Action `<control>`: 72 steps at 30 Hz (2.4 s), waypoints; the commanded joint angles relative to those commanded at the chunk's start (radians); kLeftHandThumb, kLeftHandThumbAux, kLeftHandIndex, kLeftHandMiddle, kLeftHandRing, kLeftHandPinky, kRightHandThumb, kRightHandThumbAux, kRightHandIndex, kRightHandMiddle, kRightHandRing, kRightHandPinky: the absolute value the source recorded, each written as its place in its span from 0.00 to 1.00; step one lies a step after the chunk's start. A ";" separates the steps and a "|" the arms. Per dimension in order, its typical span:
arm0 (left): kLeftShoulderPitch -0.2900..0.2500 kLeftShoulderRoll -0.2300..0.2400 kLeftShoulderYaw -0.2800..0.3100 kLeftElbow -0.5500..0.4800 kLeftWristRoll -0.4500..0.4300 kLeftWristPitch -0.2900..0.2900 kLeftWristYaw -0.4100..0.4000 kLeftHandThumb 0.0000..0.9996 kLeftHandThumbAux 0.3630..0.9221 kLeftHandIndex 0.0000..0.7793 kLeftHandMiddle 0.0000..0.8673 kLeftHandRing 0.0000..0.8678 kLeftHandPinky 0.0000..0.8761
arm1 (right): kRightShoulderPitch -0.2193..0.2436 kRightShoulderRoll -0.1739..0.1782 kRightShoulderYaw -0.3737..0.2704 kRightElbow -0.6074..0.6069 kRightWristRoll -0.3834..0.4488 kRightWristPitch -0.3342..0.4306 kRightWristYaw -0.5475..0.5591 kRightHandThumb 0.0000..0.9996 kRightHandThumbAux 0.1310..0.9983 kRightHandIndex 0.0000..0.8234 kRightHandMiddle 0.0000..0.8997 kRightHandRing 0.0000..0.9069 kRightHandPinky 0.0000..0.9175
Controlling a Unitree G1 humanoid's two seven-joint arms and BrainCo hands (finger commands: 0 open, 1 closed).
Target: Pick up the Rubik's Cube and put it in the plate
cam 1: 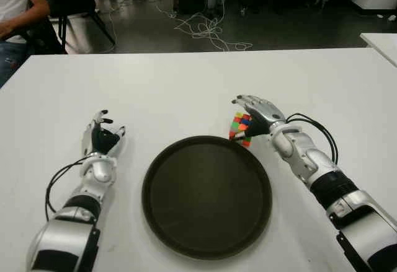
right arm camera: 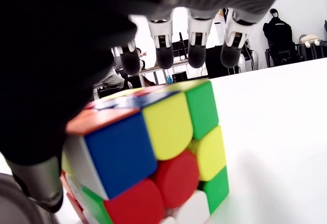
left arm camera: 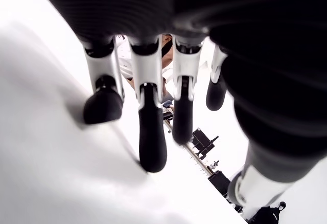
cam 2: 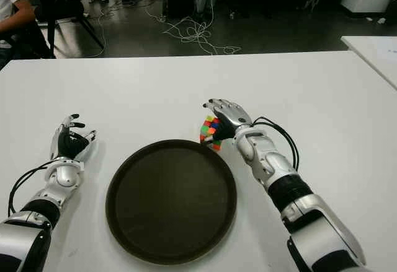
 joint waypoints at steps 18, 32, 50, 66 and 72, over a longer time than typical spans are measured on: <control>-0.002 0.001 -0.006 0.001 0.007 0.015 0.006 0.17 0.67 0.22 0.34 0.37 0.36 | -0.006 -0.005 0.007 0.010 -0.009 0.005 0.009 0.00 0.61 0.00 0.00 0.00 0.03; 0.000 0.000 0.002 0.001 -0.003 0.006 -0.001 0.22 0.66 0.24 0.36 0.41 0.40 | -0.008 -0.013 0.003 0.007 -0.011 0.004 0.004 0.01 0.64 0.00 0.00 0.02 0.06; 0.001 0.003 0.000 0.005 0.000 -0.005 -0.002 0.25 0.70 0.24 0.33 0.37 0.39 | -0.021 -0.022 0.012 0.030 -0.018 -0.001 -0.001 0.00 0.64 0.00 0.00 0.01 0.05; 0.000 0.002 -0.002 0.003 0.002 0.008 0.000 0.19 0.66 0.22 0.34 0.38 0.39 | -0.026 -0.020 0.009 0.037 -0.007 -0.005 0.011 0.01 0.65 0.00 0.00 0.01 0.05; 0.000 -0.001 0.001 0.003 -0.002 0.003 -0.003 0.22 0.69 0.22 0.34 0.40 0.45 | -0.031 -0.009 0.007 0.050 -0.004 -0.002 0.003 0.01 0.65 0.00 0.00 0.01 0.04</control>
